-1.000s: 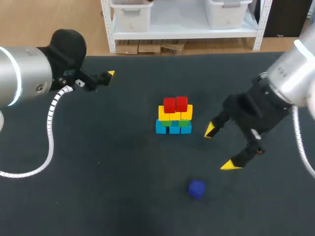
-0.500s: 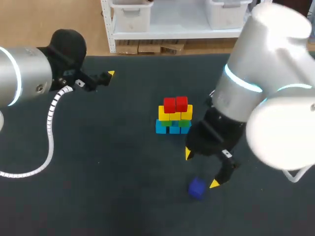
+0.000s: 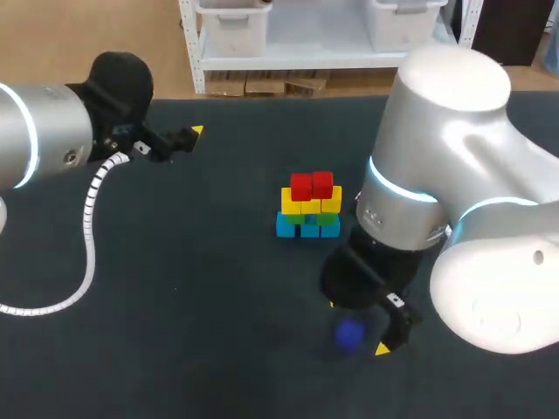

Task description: Place the blue cubes, place green cubes on the blue cubes, place the yellow cubes on the green cubes, then place the red cubes on the yellow cubes, and place purple cube on the red cubes.

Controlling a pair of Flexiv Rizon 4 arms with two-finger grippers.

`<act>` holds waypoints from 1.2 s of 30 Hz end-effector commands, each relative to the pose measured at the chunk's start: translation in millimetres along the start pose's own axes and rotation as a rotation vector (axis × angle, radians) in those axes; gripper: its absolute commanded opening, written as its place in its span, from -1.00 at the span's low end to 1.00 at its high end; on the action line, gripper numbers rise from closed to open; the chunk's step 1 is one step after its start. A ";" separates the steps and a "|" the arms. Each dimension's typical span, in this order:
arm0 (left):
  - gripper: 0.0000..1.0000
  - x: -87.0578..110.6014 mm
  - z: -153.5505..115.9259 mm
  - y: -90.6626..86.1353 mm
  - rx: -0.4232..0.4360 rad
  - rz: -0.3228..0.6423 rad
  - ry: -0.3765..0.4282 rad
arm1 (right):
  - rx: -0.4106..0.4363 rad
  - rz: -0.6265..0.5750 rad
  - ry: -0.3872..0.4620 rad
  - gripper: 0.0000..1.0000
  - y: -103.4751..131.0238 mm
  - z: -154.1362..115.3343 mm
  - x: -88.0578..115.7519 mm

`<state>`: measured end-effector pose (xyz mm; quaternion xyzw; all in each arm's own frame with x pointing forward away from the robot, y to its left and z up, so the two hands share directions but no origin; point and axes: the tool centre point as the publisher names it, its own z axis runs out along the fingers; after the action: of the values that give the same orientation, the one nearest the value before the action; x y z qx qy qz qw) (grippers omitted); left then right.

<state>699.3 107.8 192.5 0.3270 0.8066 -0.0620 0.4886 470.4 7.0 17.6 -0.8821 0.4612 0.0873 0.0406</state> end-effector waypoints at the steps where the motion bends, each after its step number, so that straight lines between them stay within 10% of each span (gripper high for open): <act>1: 1.00 0.1 0.7 1.4 0.005 0.000 -0.001 | 0.001 -0.015 -0.001 1.00 3.8 0.4 -6.4; 17: 1.00 0.1 0.7 1.4 0.005 0.000 -0.001 | -0.007 -0.073 0.055 1.00 5.6 23.9 -9.5; 20: 1.00 0.1 0.7 1.4 0.005 0.000 -0.001 | 0.008 -0.082 0.067 0.26 5.0 26.8 -9.9; 32: 1.00 0.1 0.7 1.4 0.005 0.000 -0.001 | 0.073 -0.078 0.115 -1.00 3.9 32.3 -4.0; 36: 1.00 0.1 0.7 1.4 0.005 0.000 -0.001 | 0.079 -0.060 0.123 -1.00 4.3 25.8 -3.0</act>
<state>699.3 107.8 192.4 0.3270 0.8066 -0.0620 0.4886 464.8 14.4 -10.9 -0.8981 0.4371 0.0180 0.0456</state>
